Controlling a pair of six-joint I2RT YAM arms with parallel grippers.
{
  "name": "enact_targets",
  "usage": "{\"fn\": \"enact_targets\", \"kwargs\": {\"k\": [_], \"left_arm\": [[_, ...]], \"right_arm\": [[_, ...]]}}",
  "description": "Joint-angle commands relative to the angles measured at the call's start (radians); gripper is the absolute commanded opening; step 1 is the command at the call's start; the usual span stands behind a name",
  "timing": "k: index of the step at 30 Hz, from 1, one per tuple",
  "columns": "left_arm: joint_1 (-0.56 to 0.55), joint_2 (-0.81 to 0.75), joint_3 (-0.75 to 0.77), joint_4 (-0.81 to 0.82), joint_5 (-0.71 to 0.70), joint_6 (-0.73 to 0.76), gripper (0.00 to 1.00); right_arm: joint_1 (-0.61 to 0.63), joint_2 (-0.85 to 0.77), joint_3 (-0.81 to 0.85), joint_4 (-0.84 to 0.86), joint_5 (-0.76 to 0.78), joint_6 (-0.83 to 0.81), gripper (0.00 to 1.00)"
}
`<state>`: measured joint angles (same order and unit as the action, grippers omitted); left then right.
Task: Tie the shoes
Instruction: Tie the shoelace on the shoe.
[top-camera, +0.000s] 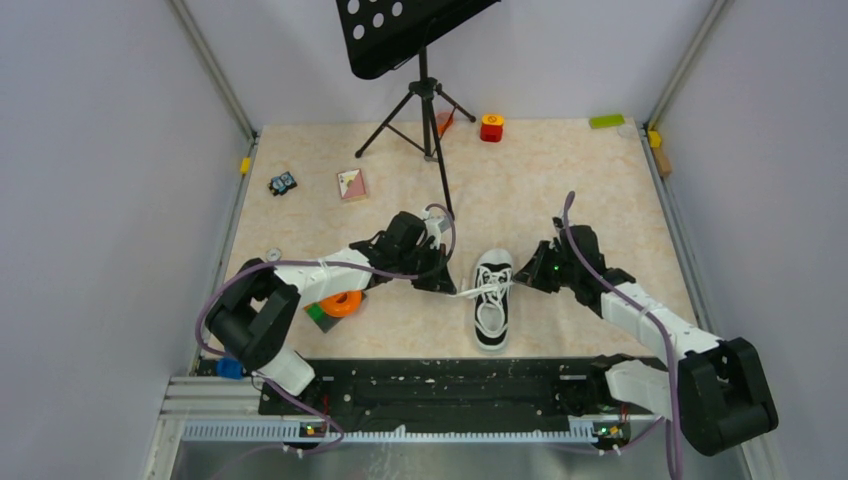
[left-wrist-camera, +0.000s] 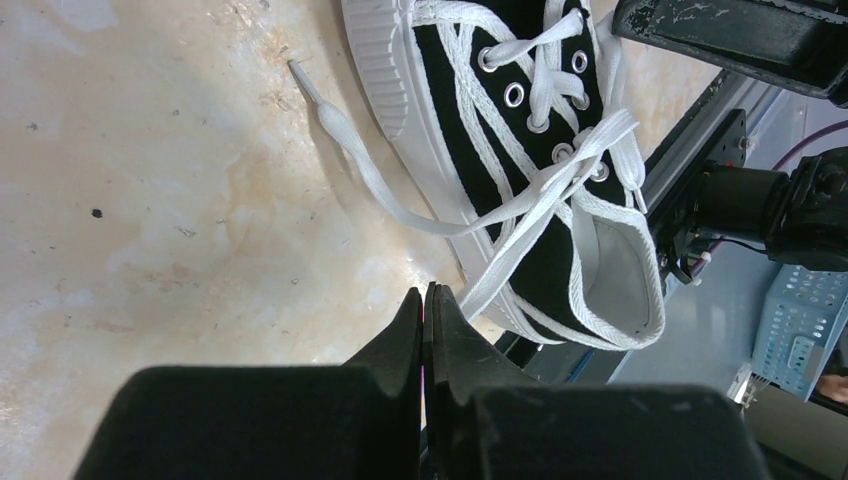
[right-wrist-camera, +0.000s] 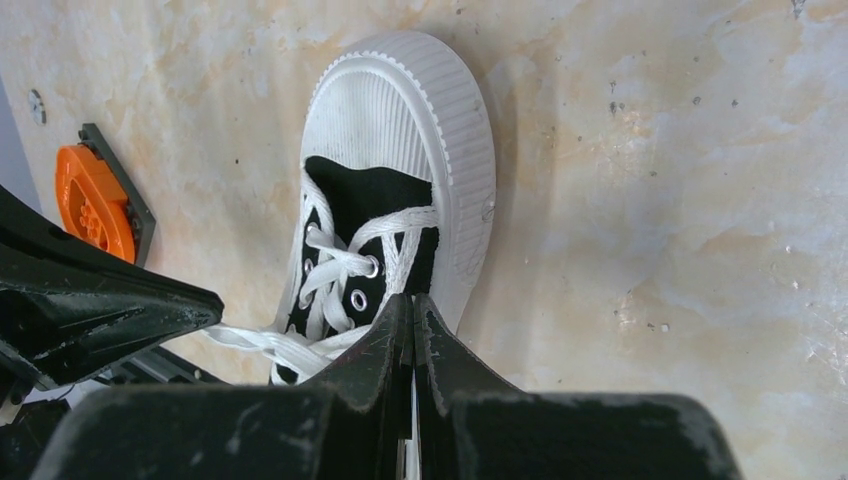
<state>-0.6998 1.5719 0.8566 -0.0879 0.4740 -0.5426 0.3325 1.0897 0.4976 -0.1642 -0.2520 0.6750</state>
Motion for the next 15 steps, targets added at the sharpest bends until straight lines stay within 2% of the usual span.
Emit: {"fn": "enact_targets", "kwargs": {"k": [1,10,12,13,15], "left_arm": [[0.008,-0.006,0.017,-0.022,-0.009,0.034,0.00],[0.006,0.006,0.039,-0.021,0.022,0.039,0.00],[0.006,0.009,0.045,-0.020,0.026,0.038,0.00],[0.006,0.011,0.048,-0.015,0.041,0.038,0.00],[0.003,0.015,0.051,-0.004,0.047,0.034,0.00]], "right_arm": [[-0.007,0.012,0.034,0.033,0.031,-0.003,0.00],[-0.007,0.039,0.035,0.045,-0.024,-0.008,0.00],[-0.006,0.019,0.048,0.027,-0.024,-0.010,0.26],[-0.006,0.006,0.058,0.008,-0.017,-0.010,0.34],[-0.007,-0.034,0.074,-0.033,0.005,-0.004,0.45]]}}
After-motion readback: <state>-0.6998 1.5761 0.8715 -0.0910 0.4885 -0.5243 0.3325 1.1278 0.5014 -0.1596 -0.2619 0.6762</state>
